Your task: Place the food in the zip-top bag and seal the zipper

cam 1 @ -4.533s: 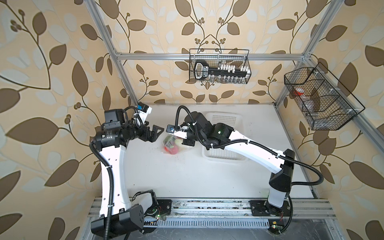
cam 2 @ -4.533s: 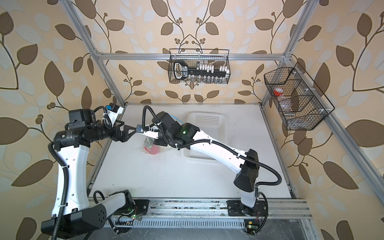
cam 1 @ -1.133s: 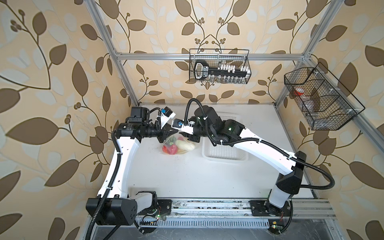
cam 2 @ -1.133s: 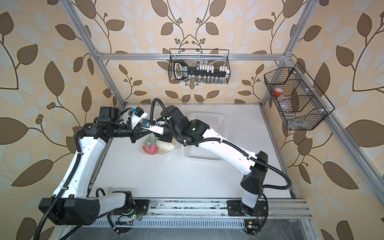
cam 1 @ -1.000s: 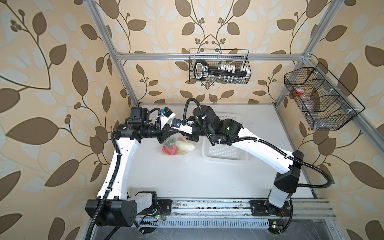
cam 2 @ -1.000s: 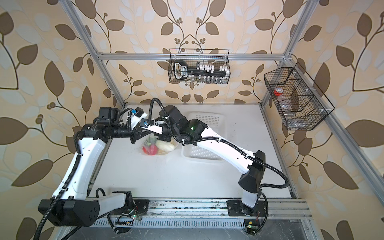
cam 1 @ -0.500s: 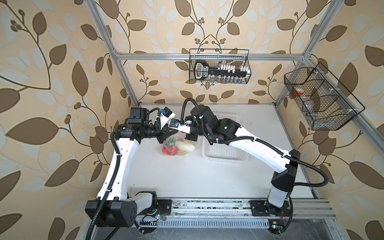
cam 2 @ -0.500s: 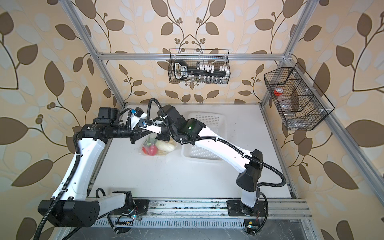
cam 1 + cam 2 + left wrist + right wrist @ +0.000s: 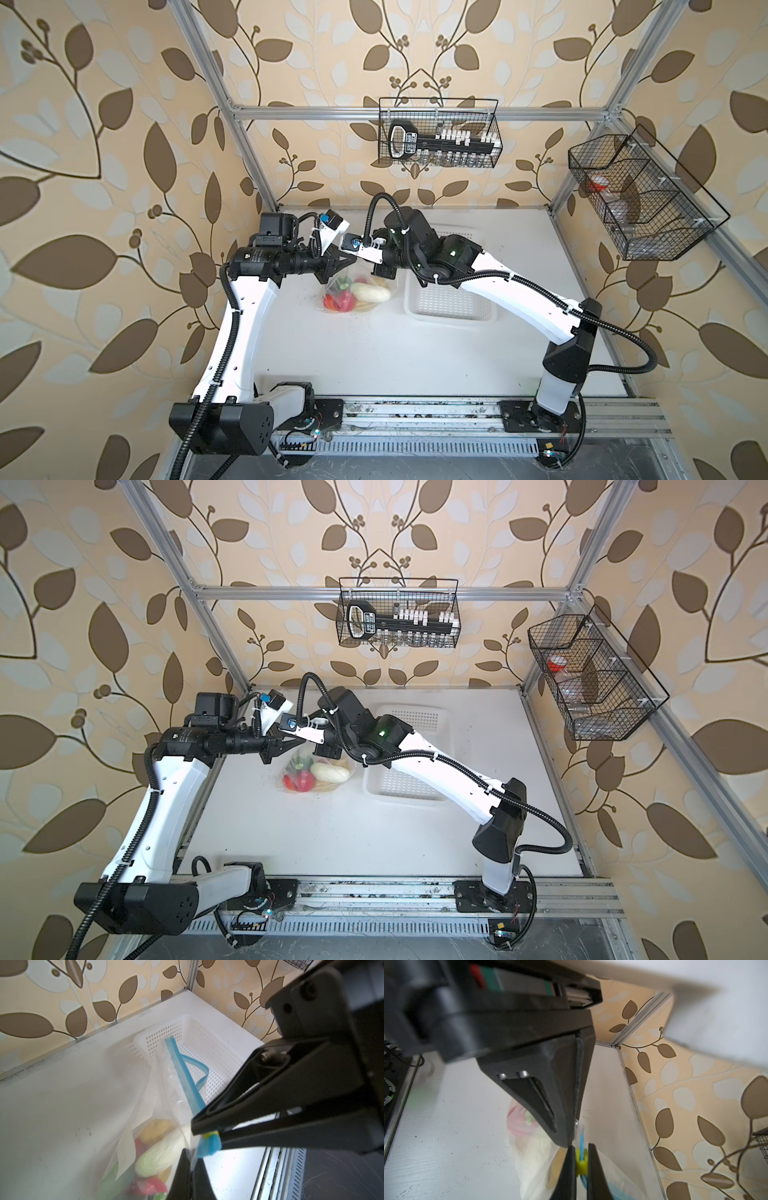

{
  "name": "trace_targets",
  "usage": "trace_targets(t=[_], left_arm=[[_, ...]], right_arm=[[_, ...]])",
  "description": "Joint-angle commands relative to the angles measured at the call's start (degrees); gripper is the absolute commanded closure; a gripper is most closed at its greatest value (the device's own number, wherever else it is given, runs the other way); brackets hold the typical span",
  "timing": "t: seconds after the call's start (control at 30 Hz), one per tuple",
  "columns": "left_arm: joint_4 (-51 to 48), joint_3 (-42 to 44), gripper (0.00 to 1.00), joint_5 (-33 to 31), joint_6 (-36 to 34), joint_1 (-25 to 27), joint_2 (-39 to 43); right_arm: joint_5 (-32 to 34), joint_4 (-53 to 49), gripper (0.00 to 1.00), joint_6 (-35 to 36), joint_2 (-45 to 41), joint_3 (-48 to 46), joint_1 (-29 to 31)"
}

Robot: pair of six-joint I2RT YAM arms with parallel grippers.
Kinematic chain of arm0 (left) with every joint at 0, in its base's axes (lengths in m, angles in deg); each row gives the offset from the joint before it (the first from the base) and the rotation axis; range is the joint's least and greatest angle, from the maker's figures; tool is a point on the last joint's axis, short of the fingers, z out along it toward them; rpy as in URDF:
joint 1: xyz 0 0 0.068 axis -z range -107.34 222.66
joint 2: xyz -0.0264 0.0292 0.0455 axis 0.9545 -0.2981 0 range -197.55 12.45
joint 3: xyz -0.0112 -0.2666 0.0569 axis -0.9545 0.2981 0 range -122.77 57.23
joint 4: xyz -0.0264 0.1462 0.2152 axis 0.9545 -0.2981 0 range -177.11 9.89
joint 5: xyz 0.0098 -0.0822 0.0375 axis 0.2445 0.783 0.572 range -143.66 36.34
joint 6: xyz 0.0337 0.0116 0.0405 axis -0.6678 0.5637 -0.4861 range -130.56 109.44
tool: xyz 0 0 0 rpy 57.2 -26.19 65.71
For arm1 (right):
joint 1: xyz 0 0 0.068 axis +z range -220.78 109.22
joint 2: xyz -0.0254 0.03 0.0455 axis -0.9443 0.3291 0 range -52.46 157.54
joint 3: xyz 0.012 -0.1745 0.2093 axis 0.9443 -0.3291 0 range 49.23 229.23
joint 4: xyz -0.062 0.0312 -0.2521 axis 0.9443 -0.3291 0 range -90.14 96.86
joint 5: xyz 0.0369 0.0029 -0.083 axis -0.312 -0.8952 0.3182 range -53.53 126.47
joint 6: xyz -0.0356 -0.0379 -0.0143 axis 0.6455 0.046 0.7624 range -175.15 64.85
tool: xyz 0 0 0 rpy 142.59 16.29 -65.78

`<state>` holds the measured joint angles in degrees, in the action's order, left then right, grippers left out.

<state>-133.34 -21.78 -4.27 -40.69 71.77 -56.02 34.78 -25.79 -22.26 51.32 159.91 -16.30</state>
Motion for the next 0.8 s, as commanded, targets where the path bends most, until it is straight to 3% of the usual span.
trace_targets(t=[0.0,0.5,0.77], left_arm=[[2.86,-2.86,1.0,-1.49,2.38,-0.02,0.97],[3.55,-2.91,1.0,-6.35,2.86,-0.17,1.67],[7.95,-1.5,1.0,-11.39,6.78,-0.34,2.46]], right_arm=[[1.61,-2.86,1.0,1.2,-2.25,-1.97,-1.38],[1.61,-2.78,1.0,1.06,-5.09,-5.66,-2.97],[1.85,-2.12,1.0,0.82,-6.4,-7.47,-3.15]])
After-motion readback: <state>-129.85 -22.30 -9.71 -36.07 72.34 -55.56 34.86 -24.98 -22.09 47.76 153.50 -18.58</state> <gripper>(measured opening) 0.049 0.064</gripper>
